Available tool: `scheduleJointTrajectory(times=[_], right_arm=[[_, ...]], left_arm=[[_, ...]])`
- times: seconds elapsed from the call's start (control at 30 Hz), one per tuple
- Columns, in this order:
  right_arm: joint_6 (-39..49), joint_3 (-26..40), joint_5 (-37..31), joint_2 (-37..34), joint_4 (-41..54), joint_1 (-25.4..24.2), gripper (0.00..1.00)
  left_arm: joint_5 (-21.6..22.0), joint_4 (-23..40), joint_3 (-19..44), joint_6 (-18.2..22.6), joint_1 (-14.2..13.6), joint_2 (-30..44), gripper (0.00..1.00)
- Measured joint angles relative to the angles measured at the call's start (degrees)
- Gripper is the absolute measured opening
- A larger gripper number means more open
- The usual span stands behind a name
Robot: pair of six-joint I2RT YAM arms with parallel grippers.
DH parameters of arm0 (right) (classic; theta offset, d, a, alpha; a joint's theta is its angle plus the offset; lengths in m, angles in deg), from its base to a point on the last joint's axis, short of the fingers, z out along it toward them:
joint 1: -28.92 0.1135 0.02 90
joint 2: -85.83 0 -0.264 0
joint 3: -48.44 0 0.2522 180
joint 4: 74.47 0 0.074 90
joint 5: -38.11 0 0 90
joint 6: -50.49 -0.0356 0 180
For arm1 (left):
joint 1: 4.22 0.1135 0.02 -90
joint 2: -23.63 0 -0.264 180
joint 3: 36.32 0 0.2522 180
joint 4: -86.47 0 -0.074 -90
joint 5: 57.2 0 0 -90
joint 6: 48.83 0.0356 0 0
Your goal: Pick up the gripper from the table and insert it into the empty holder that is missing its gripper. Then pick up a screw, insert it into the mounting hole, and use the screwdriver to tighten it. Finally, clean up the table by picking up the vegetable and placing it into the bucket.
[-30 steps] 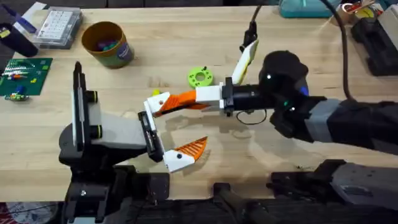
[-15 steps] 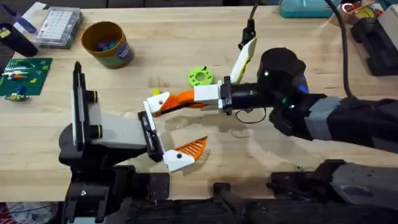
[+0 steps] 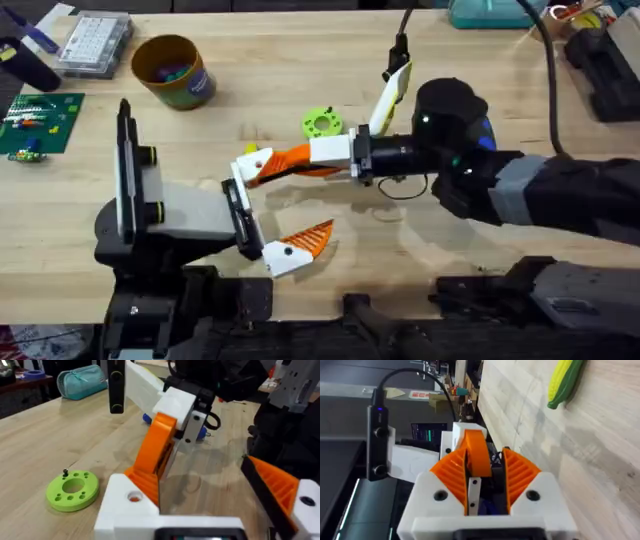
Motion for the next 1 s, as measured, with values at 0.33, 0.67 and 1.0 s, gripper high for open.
scheduleJointTrajectory(times=[0.33, 0.67, 1.0], right_arm=[[0.2, 0.0, 0.0, -0.2, 0.0, 0.0, 0.503], [0.3, 0.0, 2.1, -0.3, -0.4, -0.4, 0.834], [0.3, 0.0, 4.8, -0.3, -0.4, -3.8, 0.987]], left_arm=[[-0.1, 0.0, 0.0, 0.3, 0.0, 0.0, 0.986], [-1.5, 0.2, 0.0, 0.9, -0.4, 0.0, 0.988], [-1.5, 0.2, 0.0, 0.9, -0.4, 0.0, 0.986]])
